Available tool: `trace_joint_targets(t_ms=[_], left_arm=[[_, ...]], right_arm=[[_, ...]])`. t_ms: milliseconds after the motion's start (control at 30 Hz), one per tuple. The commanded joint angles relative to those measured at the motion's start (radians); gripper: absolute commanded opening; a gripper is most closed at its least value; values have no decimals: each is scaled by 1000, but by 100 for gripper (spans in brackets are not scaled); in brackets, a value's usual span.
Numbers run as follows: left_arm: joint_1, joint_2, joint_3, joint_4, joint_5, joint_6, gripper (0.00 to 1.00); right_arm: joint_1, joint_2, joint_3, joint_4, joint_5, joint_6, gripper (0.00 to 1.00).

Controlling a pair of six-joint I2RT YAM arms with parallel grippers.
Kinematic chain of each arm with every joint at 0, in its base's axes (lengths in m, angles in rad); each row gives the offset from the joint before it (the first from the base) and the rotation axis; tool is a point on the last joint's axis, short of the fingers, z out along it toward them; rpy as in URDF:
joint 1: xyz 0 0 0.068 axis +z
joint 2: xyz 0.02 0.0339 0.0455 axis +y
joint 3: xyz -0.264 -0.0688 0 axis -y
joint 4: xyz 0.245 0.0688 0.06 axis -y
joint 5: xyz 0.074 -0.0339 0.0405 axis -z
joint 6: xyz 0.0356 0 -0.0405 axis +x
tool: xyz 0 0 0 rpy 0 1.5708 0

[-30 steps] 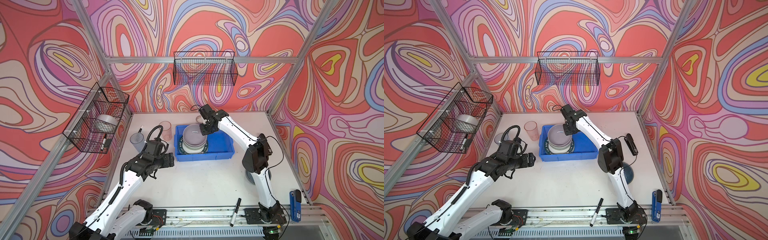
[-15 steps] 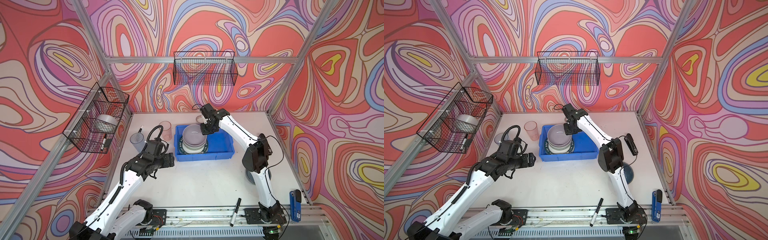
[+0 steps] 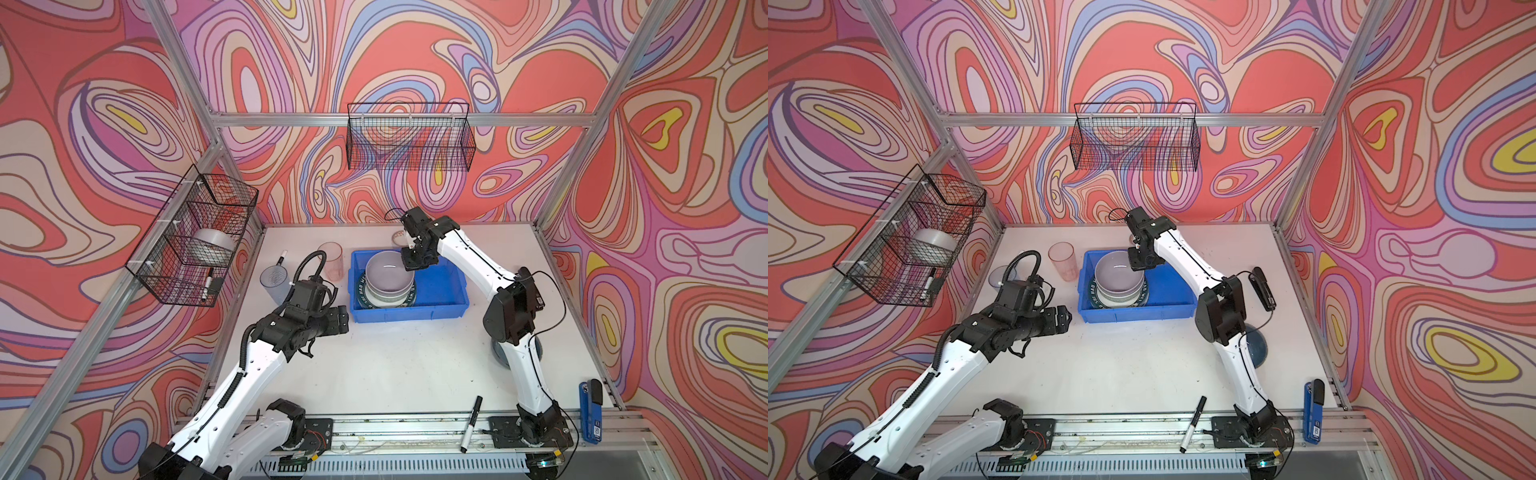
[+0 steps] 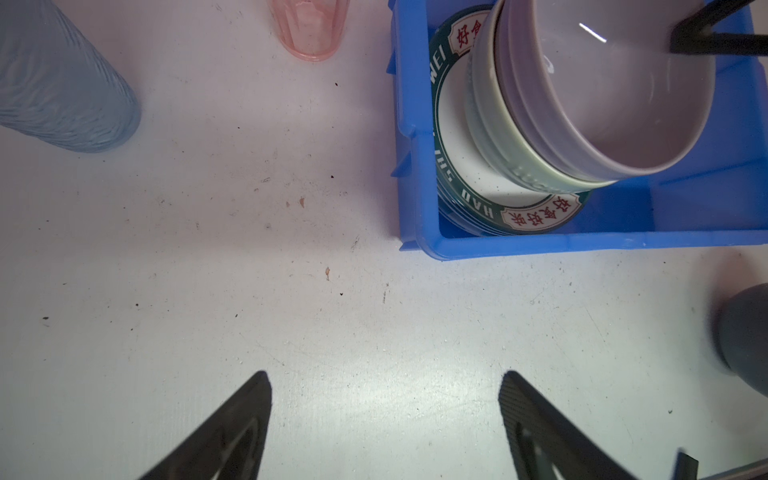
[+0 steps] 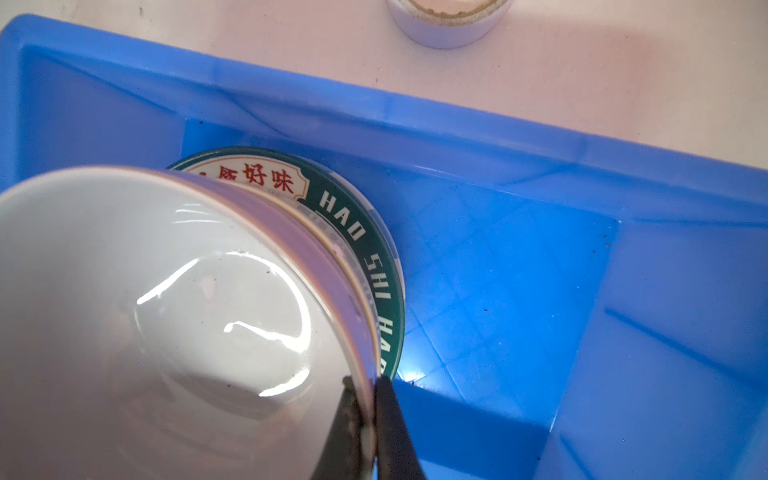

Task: Place the mixed dishes into the plastic bin
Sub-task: 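Open the right gripper and move it toward the dark blue bowl, then lower the right gripper onto the dark blue bowl rim and grip it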

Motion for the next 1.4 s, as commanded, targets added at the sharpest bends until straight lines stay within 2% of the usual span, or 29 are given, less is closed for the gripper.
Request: trace_joint_targets(t_ms=[0, 33, 133, 233, 300, 467, 567, 867, 1100, 1367], left_arm=[[9, -6, -3, -6, 1, 10, 89], [8, -6, -5, -6, 1, 10, 89], [9, -4, -7, -3, 3, 8, 89], [9, -1, -6, -1, 5, 8, 89], [9, 0, -6, 0, 4, 8, 89], [8, 1, -5, 0, 5, 10, 89], [7, -2, 0, -9, 1, 10, 89], [8, -30, 21, -44, -6, 18, 89], [8, -30, 33, -55, -14, 31, 89], [9, -18, 37, -56, 1, 35, 89]], right_arm=[[2, 16, 32, 10, -41, 12, 0], [2, 14, 32, 10, -41, 13, 0], [2, -8, 19, 24, -27, 18, 9], [2, -55, -11, 52, -9, 20, 27], [2, -92, -32, 66, 10, 19, 36], [2, -225, -119, 94, 88, 19, 51], [2, -334, -226, 89, 159, 24, 55], [-11, -714, -749, -3, 318, 129, 56], [-35, -901, -1049, -29, 316, 235, 59], [-73, -954, -1241, 12, 279, 292, 51]])
